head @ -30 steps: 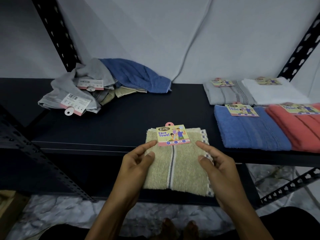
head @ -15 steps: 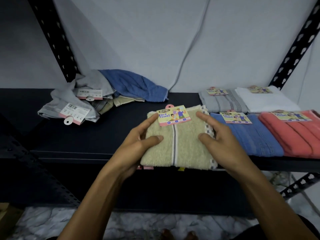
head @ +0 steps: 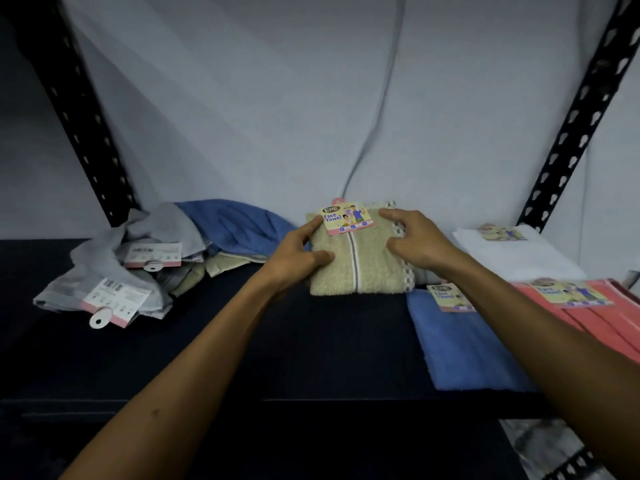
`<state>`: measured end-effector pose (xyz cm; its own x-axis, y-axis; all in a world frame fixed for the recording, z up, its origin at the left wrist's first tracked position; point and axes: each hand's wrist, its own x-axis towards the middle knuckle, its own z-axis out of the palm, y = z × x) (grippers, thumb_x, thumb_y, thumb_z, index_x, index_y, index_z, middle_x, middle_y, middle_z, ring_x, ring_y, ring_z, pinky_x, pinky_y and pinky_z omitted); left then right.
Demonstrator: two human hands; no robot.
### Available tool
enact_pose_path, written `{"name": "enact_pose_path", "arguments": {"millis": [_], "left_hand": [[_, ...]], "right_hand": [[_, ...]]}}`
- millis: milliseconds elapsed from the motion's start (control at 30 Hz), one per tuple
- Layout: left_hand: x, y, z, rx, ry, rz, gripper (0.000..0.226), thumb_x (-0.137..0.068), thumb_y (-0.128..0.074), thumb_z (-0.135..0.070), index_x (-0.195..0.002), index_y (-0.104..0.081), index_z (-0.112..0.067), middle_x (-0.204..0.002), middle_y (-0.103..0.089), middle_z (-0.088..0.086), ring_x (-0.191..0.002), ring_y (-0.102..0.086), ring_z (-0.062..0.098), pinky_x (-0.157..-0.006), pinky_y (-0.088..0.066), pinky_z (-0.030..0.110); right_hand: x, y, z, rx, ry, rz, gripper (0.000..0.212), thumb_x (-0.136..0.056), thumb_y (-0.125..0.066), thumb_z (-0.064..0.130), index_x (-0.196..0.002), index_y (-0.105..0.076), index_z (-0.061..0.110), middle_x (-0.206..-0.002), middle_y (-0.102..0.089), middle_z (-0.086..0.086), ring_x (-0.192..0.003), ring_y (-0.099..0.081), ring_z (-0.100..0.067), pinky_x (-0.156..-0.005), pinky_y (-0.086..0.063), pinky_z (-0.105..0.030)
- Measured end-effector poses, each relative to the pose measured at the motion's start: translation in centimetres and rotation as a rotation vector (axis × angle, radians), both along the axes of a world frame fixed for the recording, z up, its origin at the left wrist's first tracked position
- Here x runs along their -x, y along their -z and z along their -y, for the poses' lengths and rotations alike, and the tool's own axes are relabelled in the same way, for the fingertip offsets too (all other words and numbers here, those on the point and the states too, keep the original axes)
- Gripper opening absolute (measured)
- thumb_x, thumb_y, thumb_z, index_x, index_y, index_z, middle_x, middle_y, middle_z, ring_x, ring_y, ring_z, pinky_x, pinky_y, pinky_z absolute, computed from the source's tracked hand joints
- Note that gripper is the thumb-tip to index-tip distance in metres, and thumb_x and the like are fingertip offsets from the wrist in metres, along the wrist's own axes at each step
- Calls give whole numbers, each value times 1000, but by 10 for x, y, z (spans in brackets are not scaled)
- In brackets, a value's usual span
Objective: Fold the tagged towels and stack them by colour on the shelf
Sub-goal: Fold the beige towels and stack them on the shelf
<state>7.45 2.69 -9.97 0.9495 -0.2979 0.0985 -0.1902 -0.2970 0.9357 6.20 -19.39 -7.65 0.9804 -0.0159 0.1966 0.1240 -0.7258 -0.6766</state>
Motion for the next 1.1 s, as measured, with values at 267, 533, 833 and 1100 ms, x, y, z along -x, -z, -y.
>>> {"name": "enact_pose_path", "arguments": {"millis": [267,533,833,1100], "left_hand": [[-56,17,15,-146,-27,-43,67,-92,-61,-10,-152,-32,-18,-139,-48,4,-109,-48,11,-76,-40,13],[-74,42,16,-254,-72,4,68,-91,-63,-19,-151,-32,-17,-145,-46,5,-120,-48,14,-96,-39,25],[-97,52,-14,-762,-270,746,35,-93,-49,-30,-122,-64,-17,-120,-66,6,-113,-56,31,-83,-47,44],[-120,83,-50,-1039,-168,509,82,-80,-1,-66,-152,-26,-37,-145,-44,-3,-140,-31,17,-116,-6,57]], "right_hand": [[-52,6,9,198,-21,-162,61,-88,-53,3,-147,-43,15,-148,-46,-7,-123,-53,-23,-87,-38,-19],[-77,40,2,480,46,-211,47,-94,-51,27,-140,-49,16,-144,-45,-11,-127,-44,-32,-103,-38,-38],[-91,57,-25,565,-77,130,58,-97,-38,58,-145,-43,25,-146,-44,-11,-137,-34,-30,-112,-27,-44],[-94,83,-48,619,-131,-240,75,-88,-17,80,-152,3,47,-164,12,-6,-147,18,-38,-117,11,-57]]}}
